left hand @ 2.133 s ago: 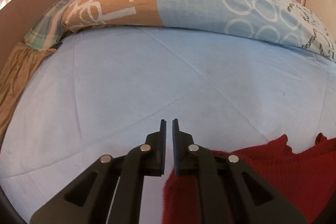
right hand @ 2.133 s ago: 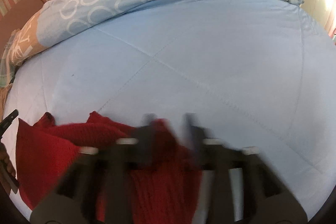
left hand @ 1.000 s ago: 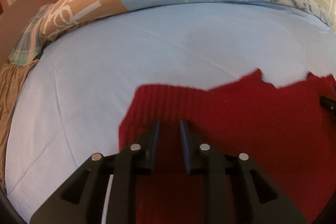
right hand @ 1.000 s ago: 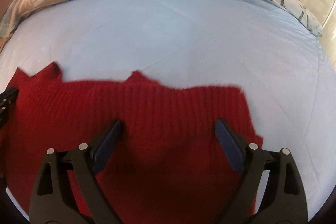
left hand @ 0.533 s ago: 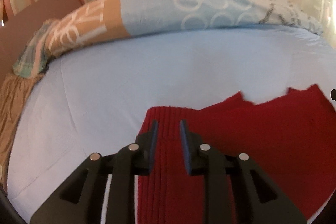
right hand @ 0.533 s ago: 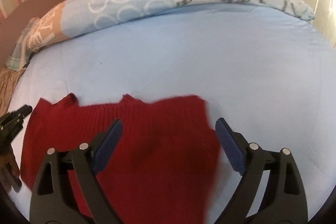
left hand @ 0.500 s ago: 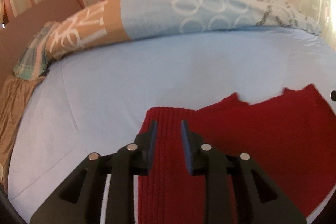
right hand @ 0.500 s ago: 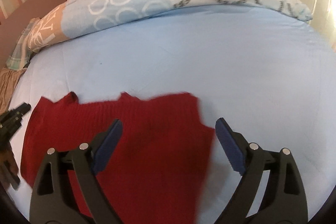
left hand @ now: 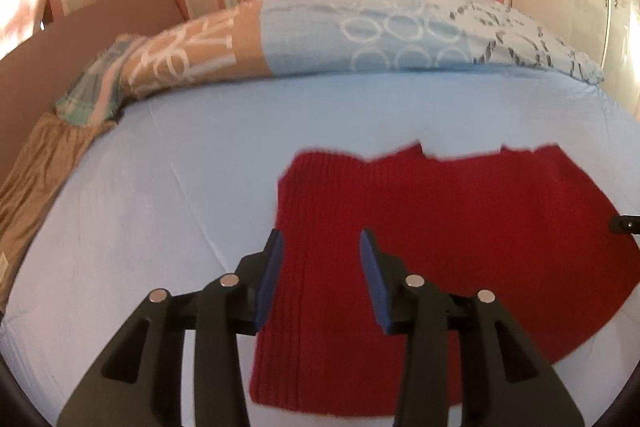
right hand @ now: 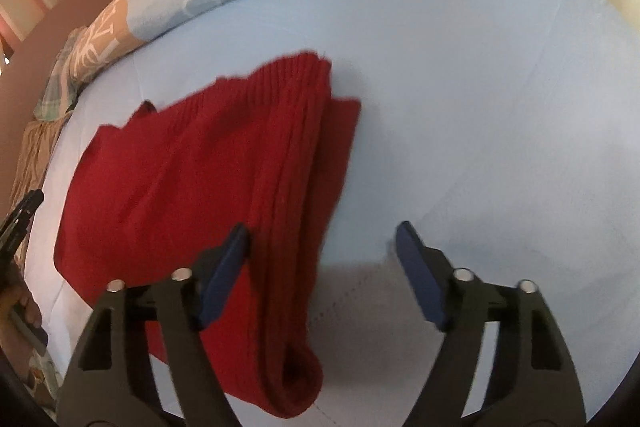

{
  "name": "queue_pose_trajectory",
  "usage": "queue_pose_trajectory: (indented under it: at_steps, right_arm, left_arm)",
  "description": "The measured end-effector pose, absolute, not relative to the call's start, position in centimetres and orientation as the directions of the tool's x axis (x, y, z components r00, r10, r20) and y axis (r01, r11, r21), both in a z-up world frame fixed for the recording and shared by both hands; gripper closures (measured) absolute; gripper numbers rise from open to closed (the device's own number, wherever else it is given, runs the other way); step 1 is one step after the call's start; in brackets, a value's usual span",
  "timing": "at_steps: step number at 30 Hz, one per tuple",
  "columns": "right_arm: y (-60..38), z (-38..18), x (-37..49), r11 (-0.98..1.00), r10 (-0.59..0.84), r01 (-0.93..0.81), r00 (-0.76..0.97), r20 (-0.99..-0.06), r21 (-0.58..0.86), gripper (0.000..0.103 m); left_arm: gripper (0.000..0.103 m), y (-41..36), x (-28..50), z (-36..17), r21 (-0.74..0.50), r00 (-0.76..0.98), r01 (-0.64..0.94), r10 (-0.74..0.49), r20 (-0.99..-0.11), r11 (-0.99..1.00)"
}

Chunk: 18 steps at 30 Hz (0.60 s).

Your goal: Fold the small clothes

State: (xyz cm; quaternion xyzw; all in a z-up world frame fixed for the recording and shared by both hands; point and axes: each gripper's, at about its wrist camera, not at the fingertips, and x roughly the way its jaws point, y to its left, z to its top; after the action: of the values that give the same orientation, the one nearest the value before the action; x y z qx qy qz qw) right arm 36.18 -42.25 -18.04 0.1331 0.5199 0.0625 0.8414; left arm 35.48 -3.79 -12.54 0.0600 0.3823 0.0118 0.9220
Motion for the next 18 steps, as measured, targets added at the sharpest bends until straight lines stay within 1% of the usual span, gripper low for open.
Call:
queue_pose_trajectory:
  at_steps: [4, 5, 6, 7, 8, 9, 11, 12, 15, 18]
  right_arm:
    - [-41.5, -19.5, 36.0, 0.948, 0.273, 0.031, 0.427, -0.862, 0.316, 0.030]
    - [-41.1, -19.8, 36.0, 0.949, 0.275, 0.025, 0.423, -0.864, 0.314, 0.033]
    - [-40.8, -20.0, 36.1, 0.949, 0.277, 0.020, 0.421, -0.864, 0.314, 0.038]
    - [-40.5, -20.2, 36.1, 0.949, 0.279, 0.015, 0.421, -0.863, 0.315, 0.041]
    - [-40.3, -20.3, 36.1, 0.949, 0.283, 0.009, 0.422, -0.861, 0.316, 0.049]
    - [-40.0, -20.3, 36.1, 0.942, 0.303, 0.001, 0.420, -0.856, 0.334, 0.061]
    - [-39.8, -20.3, 36.2, 0.943, 0.301, 0.000, 0.419, -0.856, 0.332, 0.062]
    - [-39.6, -20.2, 36.1, 0.947, 0.295, -0.012, 0.422, -0.857, 0.321, 0.067]
    - [-39.3, -19.3, 35.7, 0.957, 0.270, -0.026, 0.450, -0.851, 0.289, 0.077]
    - [-38.7, -18.0, 35.2, 0.966, 0.242, -0.043, 0.493, -0.836, 0.254, 0.080]
  left_arm:
    - [0.062, -3.1, 34.6, -14.1, 0.112, 0.683, 0.015, 0.072, -0.727, 0.994]
    - [0.062, -3.0, 34.4, -14.3, 0.111, 0.682, 0.013, 0.072, -0.728, 0.994]
    - [0.062, -2.8, 34.1, -14.6, 0.107, 0.678, 0.013, 0.070, -0.732, 0.994]
    - [0.061, -2.7, 33.9, -14.8, 0.104, 0.674, 0.011, 0.070, -0.735, 0.994]
    - [0.060, -2.5, 33.7, -15.1, 0.102, 0.670, 0.012, 0.068, -0.739, 0.995]
    - [0.060, -2.4, 33.5, -15.5, 0.101, 0.663, 0.013, 0.067, -0.746, 0.995]
    - [0.060, -2.1, 33.2, -15.8, 0.101, 0.658, 0.012, 0.069, -0.750, 0.995]
    - [0.060, -1.9, 33.1, -16.1, 0.097, 0.652, 0.012, 0.066, -0.756, 0.995]
    - [0.060, -1.7, 32.8, -16.6, 0.094, 0.643, 0.008, 0.067, -0.763, 0.996]
    - [0.060, -1.5, 32.6, -16.4, 0.097, 0.646, 0.009, 0.068, -0.761, 0.995]
